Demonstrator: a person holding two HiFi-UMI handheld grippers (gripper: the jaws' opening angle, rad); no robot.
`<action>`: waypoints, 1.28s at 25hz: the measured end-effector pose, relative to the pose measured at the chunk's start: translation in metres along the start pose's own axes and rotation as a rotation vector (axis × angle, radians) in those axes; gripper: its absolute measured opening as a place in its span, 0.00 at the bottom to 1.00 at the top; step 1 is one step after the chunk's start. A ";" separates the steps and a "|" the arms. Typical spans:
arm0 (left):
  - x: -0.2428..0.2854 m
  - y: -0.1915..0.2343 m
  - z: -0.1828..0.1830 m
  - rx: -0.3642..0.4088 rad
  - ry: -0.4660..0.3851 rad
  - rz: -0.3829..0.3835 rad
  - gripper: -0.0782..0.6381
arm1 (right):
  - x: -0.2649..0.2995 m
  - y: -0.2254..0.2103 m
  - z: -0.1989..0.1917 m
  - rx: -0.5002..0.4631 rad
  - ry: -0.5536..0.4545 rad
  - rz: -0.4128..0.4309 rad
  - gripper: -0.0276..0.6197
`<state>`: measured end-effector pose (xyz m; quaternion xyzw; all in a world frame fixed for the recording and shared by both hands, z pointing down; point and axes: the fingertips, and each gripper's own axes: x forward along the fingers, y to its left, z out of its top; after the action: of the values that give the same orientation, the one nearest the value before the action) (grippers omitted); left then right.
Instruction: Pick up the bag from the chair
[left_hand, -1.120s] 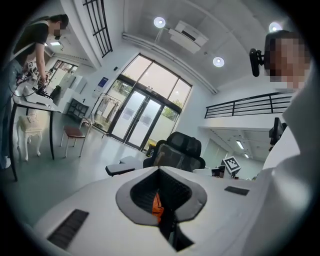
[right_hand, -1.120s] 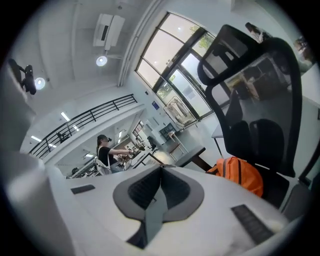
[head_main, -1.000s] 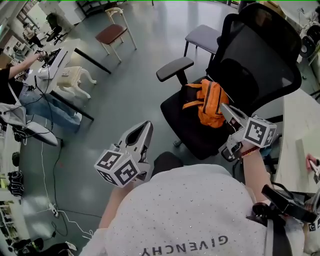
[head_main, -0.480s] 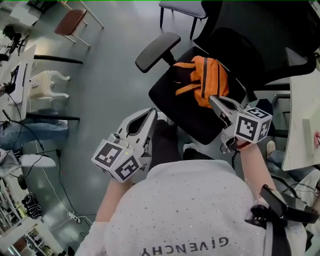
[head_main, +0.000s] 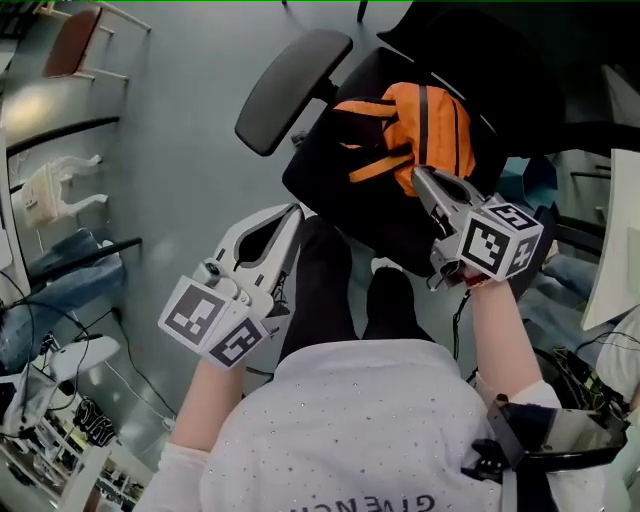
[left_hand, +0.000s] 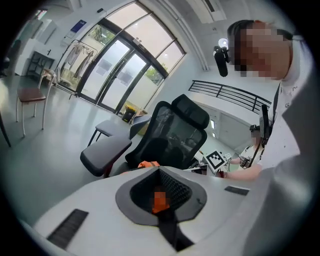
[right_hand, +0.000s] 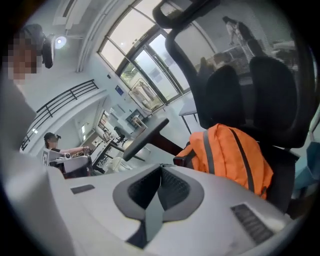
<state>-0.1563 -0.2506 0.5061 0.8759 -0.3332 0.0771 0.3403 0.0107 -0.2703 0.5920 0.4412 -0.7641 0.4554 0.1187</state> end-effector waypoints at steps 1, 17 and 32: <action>0.007 0.006 -0.004 0.002 0.020 -0.007 0.12 | 0.006 -0.004 0.000 0.011 -0.004 -0.012 0.05; 0.037 0.050 -0.045 0.055 0.182 -0.045 0.11 | 0.094 -0.045 -0.026 -0.211 0.141 -0.147 0.40; 0.030 0.061 -0.049 0.001 0.176 -0.028 0.11 | 0.125 -0.116 -0.055 -0.433 0.310 -0.574 0.10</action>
<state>-0.1673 -0.2683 0.5871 0.8705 -0.2895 0.1492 0.3689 0.0164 -0.3201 0.7642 0.5277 -0.6611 0.2932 0.4455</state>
